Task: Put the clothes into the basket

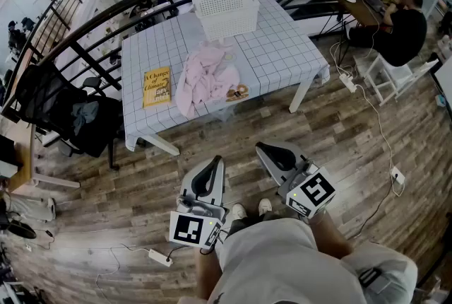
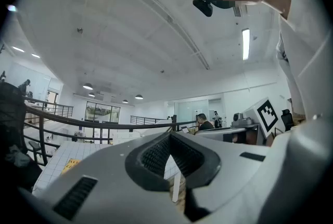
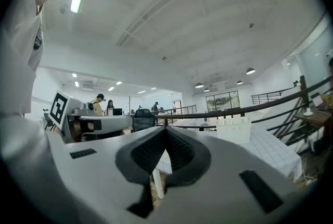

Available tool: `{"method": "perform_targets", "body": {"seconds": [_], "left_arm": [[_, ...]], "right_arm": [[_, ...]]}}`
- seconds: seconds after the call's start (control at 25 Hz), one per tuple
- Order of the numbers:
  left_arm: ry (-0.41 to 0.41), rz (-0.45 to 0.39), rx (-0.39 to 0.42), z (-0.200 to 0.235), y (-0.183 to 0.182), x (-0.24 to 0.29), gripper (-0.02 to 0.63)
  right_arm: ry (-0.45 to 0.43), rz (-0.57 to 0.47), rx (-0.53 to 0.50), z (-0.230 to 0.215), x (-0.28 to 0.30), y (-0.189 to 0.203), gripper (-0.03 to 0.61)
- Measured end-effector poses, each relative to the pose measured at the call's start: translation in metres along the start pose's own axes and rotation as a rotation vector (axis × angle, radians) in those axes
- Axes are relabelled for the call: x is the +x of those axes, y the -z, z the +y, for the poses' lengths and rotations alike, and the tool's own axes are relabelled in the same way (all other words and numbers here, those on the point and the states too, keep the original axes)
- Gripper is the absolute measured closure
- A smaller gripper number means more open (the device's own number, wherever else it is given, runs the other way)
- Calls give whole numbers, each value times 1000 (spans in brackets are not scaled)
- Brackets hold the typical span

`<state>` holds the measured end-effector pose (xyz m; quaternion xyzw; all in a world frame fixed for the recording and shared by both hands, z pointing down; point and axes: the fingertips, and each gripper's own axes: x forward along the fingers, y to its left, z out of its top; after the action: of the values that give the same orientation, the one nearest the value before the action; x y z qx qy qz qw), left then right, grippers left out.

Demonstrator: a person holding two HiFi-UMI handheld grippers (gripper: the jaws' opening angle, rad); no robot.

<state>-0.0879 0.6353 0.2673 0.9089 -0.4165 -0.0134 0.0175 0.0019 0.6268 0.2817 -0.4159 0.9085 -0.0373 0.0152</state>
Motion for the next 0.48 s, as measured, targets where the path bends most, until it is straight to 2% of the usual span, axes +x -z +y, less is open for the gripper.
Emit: {"method": "perform_targets", "body": {"seconds": [0.48], "left_arm": [[-32, 2, 11, -14, -1, 20, 611]], "right_arm": [[-43, -54, 12, -22, -11, -7, 563]]}}
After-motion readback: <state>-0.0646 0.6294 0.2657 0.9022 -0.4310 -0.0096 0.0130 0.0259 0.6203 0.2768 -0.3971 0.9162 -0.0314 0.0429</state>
